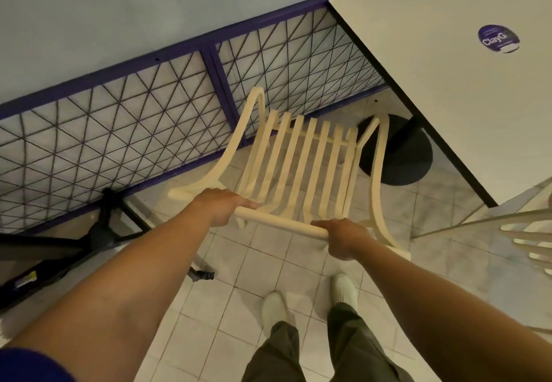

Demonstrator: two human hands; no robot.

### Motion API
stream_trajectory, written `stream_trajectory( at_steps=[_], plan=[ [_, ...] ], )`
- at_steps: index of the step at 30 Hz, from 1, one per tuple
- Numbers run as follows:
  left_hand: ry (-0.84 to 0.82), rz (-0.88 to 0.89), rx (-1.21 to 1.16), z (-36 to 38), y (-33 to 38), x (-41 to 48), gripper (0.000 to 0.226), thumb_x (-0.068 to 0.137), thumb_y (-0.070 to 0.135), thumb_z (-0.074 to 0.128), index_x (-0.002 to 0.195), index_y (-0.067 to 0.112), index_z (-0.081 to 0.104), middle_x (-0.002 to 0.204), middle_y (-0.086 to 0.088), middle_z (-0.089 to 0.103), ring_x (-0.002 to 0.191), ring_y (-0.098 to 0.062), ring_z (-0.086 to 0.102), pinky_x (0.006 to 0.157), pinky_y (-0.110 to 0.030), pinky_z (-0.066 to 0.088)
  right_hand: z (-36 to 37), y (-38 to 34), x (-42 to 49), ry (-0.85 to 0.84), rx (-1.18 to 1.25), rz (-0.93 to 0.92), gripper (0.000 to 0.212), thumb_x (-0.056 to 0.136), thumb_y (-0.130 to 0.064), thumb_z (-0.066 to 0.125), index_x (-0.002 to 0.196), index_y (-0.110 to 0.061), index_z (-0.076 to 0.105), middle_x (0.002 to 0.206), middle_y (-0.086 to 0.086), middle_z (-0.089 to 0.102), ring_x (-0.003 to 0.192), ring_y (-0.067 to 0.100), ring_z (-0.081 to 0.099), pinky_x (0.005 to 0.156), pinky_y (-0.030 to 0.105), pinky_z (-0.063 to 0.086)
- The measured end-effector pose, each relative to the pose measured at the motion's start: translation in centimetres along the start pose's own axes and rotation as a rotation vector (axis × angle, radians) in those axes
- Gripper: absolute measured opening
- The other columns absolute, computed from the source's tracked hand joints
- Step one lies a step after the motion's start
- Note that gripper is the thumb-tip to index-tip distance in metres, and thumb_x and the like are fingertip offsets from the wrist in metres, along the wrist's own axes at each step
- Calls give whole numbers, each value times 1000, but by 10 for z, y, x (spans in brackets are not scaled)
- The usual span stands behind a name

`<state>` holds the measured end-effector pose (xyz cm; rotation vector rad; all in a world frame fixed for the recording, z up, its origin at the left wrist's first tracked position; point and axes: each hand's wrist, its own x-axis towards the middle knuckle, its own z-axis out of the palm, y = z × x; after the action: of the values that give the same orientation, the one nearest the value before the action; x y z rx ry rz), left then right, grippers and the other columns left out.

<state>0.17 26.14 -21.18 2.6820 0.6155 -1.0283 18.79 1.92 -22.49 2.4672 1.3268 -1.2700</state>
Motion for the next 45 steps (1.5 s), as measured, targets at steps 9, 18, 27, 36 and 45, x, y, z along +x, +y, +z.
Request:
stream_trajectory(
  at_steps=[9, 18, 27, 36, 45],
  plan=[
    [-26, 74, -14, 4, -9, 0, 83, 90, 8, 55, 139, 68, 25, 109, 6, 55, 79, -16, 55, 63, -31, 41, -3, 14, -14, -19, 18, -19, 75, 83, -8, 66, 143, -44, 38, 120, -4, 58, 105, 18, 55, 95, 38, 46],
    [-78, 85, -28, 8, -13, 9, 99, 89, -3, 54, 134, 77, 17, 105, 5, 53, 73, -13, 54, 54, -30, 41, -6, 23, -5, -108, 35, -47, 83, 85, -9, 63, 149, -46, 25, 131, 1, 54, 113, 23, 53, 100, 43, 44],
    [-90, 71, -12, 6, -11, 12, 101, 88, -5, 55, 135, 76, 16, 108, 1, 54, 72, -15, 55, 57, -33, 47, 1, 25, 2, -98, 7, -28, 87, 85, -6, 61, 147, -52, 21, 122, 0, 52, 89, 13, 47, 78, 31, 41],
    [-146, 178, -30, 3, -19, 16, 95, 88, 1, 55, 141, 69, 16, 102, 3, 52, 74, -13, 52, 61, -30, 43, 5, 20, 4, -71, -56, 79, 91, 82, -5, 63, 146, -55, 20, 126, -1, 53, 89, 12, 51, 76, 31, 46],
    [-155, 249, 13, -4, -38, 27, 95, 87, 3, 58, 141, 67, 14, 87, 10, 41, 71, -11, 50, 52, -28, 38, 9, 3, 5, -42, -21, 211, 90, 85, -5, 62, 143, -60, 21, 124, 1, 54, 81, 11, 54, 74, 31, 51]
  ],
)
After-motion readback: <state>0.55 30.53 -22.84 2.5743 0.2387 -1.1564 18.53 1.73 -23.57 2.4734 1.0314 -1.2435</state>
